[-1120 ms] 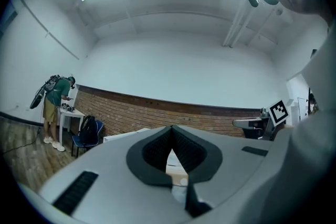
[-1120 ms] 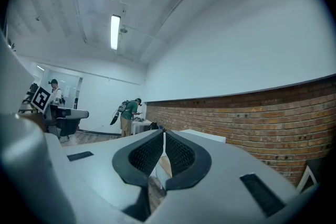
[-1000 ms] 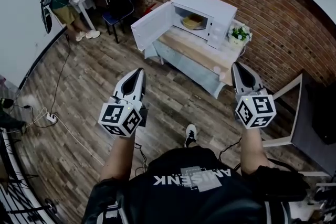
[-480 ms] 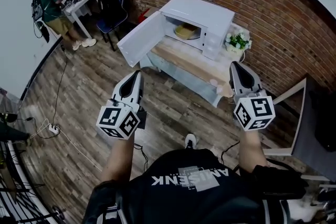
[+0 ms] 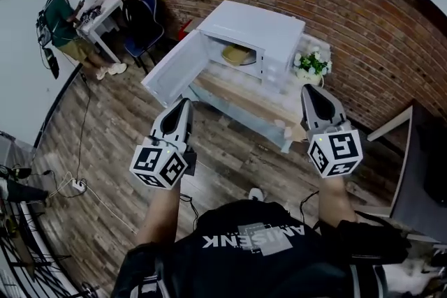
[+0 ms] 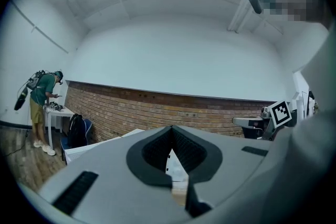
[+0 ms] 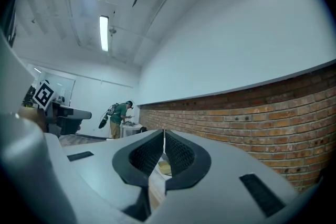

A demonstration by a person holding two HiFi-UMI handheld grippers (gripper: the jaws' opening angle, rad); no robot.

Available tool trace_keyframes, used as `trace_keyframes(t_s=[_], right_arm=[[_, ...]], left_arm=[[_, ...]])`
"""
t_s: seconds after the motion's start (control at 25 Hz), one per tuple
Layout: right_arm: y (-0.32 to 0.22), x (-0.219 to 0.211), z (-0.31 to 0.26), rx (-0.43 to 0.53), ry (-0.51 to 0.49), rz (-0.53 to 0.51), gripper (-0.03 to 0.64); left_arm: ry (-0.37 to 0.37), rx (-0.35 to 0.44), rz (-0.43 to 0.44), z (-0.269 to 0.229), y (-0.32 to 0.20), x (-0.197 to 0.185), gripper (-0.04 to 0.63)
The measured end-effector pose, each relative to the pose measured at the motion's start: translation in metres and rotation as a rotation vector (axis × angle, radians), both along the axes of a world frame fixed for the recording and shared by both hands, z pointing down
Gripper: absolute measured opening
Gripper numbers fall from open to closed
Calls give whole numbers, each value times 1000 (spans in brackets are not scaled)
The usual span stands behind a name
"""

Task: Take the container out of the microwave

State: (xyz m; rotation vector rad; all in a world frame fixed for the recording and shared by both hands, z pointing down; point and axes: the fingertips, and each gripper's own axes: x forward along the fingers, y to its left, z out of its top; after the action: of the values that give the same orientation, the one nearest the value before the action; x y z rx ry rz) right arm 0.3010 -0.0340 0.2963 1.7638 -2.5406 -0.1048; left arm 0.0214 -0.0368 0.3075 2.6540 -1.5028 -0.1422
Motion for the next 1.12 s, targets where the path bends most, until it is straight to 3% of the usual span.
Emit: trace_keyframes(t_s=[0.24, 0.6, 0.68, 1.12], right_arm=[[-23, 16, -1, 15, 17, 4, 43], [-53, -1, 2, 8, 61, 28, 43], [-63, -7, 1, 12, 73, 48, 43], [-141, -61, -8, 13, 98, 209, 43]], left_arm=[[-7, -7, 21, 1, -26, 25, 11], [-5, 9, 64, 10, -71, 24, 11], [-28, 26, 86, 12, -85, 20, 12], [-3, 47, 222, 5, -199, -44, 11]])
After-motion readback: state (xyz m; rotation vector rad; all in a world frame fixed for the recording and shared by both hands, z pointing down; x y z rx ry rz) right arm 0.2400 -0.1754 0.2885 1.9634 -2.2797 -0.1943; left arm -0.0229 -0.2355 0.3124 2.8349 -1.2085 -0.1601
